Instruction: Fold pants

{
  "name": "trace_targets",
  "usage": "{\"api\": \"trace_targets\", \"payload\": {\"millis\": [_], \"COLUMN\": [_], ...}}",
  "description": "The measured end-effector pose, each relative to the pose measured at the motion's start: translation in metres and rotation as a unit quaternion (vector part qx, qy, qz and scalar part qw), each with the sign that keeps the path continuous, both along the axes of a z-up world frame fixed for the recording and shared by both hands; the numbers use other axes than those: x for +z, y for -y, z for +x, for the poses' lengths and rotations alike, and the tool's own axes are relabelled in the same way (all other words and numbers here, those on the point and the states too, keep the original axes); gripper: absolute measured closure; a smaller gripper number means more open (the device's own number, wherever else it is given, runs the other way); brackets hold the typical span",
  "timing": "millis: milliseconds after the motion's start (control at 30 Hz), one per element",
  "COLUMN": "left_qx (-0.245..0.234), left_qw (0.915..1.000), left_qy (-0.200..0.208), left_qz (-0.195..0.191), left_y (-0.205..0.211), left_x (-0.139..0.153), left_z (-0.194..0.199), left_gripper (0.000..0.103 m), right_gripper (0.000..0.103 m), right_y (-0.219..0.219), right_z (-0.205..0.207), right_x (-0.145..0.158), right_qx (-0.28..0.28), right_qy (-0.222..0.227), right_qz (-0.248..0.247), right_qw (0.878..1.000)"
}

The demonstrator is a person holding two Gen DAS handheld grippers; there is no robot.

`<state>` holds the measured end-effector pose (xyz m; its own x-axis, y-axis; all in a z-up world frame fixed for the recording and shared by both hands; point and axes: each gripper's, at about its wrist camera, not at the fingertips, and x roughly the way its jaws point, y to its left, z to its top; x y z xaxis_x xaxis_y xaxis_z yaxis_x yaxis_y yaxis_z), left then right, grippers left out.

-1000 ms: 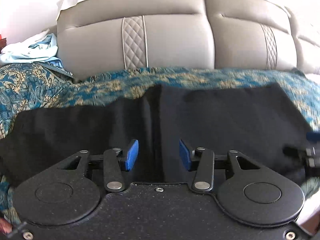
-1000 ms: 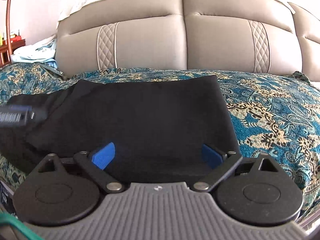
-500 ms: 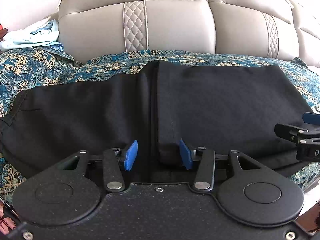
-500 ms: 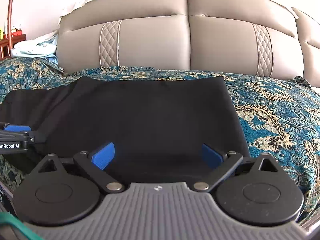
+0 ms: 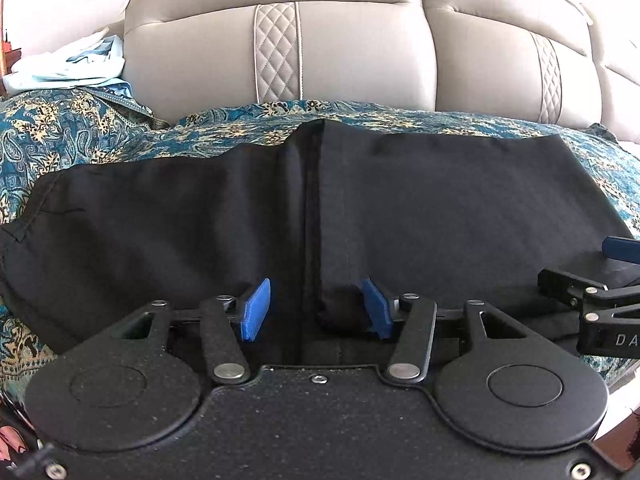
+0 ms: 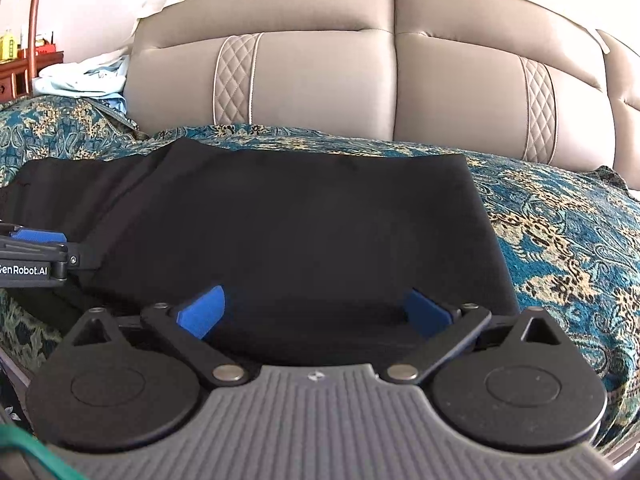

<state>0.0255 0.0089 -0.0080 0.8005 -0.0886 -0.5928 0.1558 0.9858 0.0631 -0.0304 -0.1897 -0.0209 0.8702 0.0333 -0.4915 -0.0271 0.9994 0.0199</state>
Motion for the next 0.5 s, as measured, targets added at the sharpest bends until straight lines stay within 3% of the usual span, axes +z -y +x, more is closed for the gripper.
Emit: {"api": "trace_targets", "payload": {"millis": [367,500], "left_qx": [-0.002,0.007], "left_qw": [1.0,0.9993], "left_qy": [-0.001,0.003], "left_qz": [-0.001,-0.036], "left_y": [0.0,-0.012], "left_x": [-0.001,0.005], "left_z": [0.0,-0.003], "left_gripper": [0.039,0.029], "right_gripper": [0.0,0.0], "right_y": [-0.012,-0.014], "right_z": [0.004,0.003], "right_x": [-0.006,-0.002], "right_qx": [0.007,0.003], "right_qy": [0.0,0.003], "right_qz": [-0.017,-0.008], "right_qw": [1.0,1.0]}}
